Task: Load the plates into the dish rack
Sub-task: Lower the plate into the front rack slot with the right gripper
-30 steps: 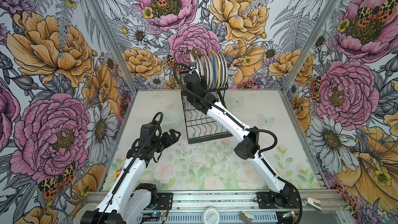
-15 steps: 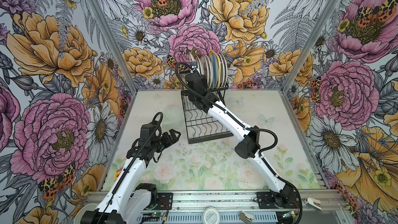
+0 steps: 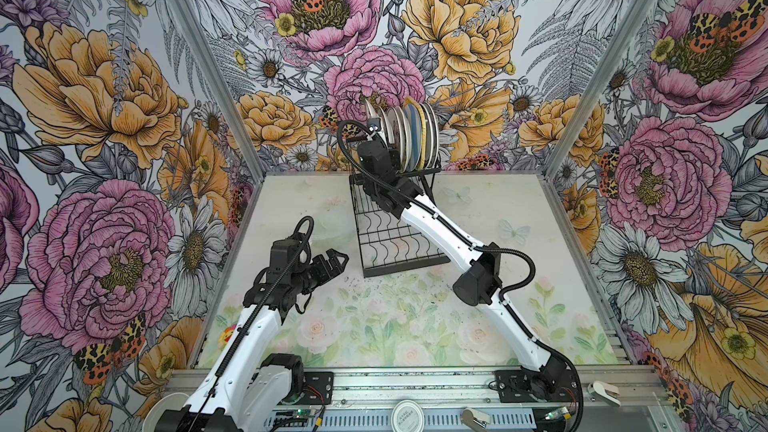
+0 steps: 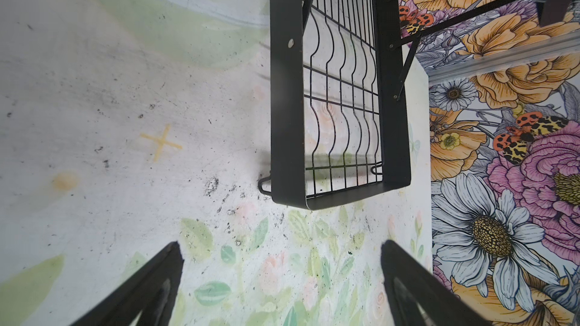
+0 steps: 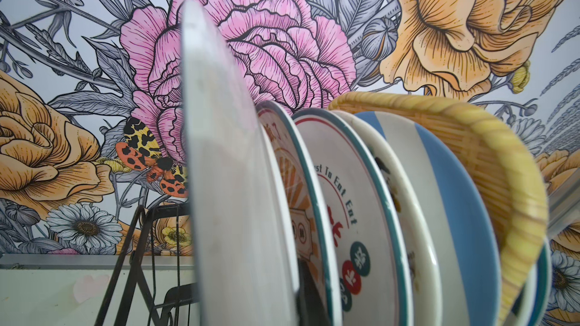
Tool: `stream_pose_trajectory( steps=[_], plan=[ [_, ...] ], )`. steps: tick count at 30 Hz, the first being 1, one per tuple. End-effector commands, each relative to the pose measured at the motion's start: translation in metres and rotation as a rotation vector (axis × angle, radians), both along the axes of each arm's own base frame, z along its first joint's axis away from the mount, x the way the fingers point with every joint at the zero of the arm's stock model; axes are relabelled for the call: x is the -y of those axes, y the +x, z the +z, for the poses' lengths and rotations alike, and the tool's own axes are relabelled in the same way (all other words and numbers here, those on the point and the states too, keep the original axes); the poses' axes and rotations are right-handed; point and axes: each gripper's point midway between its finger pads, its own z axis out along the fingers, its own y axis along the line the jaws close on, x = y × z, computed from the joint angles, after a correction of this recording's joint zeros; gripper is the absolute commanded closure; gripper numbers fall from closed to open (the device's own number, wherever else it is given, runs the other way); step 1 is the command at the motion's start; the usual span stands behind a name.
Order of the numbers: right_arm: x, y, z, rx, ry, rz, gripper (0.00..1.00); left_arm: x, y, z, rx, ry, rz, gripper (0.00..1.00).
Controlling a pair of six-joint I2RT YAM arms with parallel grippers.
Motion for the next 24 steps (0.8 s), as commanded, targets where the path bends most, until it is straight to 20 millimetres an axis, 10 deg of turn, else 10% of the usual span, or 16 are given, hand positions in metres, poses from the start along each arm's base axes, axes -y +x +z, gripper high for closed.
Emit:
stream_pose_trajectory(
  steps=[1,24],
  plan=[
    [0.026,0.007,0.006,0.036,-0.003,-0.118,0.89,-0.002,-0.001,0.001,0.023,0.003,-0.006,0.01],
    [0.024,0.001,0.017,0.035,-0.002,-0.081,0.76,-0.003,-0.001,0.003,0.030,0.005,-0.003,0.01]
  ],
)
